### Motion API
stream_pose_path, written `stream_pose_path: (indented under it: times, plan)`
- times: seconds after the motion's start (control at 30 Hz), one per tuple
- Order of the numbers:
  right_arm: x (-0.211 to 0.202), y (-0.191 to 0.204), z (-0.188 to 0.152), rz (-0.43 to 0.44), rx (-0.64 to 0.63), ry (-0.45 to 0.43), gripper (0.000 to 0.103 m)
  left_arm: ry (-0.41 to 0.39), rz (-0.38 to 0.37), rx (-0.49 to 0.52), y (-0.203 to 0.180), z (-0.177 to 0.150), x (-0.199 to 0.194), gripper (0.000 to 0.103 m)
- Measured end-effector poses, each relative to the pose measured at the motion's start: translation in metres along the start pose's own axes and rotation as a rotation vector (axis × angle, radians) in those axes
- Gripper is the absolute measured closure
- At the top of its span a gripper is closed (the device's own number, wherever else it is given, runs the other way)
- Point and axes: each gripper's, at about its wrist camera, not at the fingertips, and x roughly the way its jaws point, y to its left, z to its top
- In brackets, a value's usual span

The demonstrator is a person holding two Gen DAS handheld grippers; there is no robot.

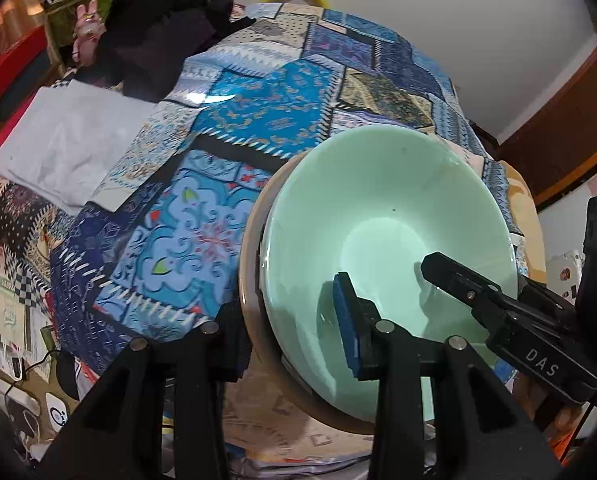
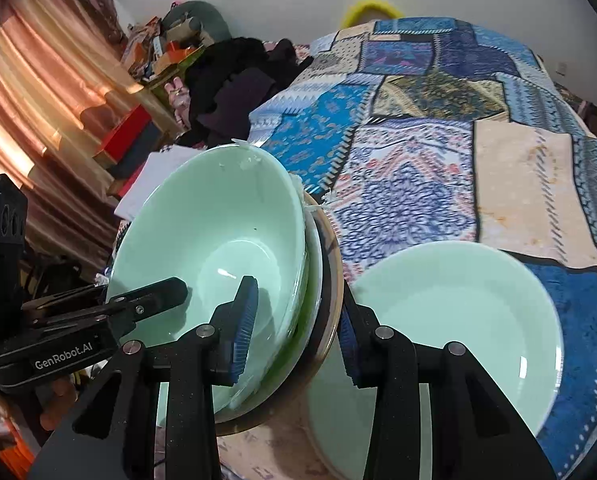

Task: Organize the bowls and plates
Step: 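Open both grippers and release the mint green bowl on the stack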

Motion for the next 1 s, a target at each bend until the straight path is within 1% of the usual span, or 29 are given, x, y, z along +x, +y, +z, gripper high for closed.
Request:
stream_pose_path:
  times: [0.27,0.67,1.0]
  plan:
    - [-0.026,-0.031,-0.005,-0.018,0.063,-0.043,0.068,0.018,-0.014,0.056,-0.043,0.001,0.008,0.067]
    - [-0.052,-0.067,-0.019,-0.049,0.123,-0.069,0.068,0.039,-0.032,0.128,-0.097,0.001,0.019,0.067]
    - [-0.057,-0.088,-0.031,-0.079,0.164,-0.054,0.068,0.081,-0.055,0.163,-0.118,-0.005,0.036,0.067]
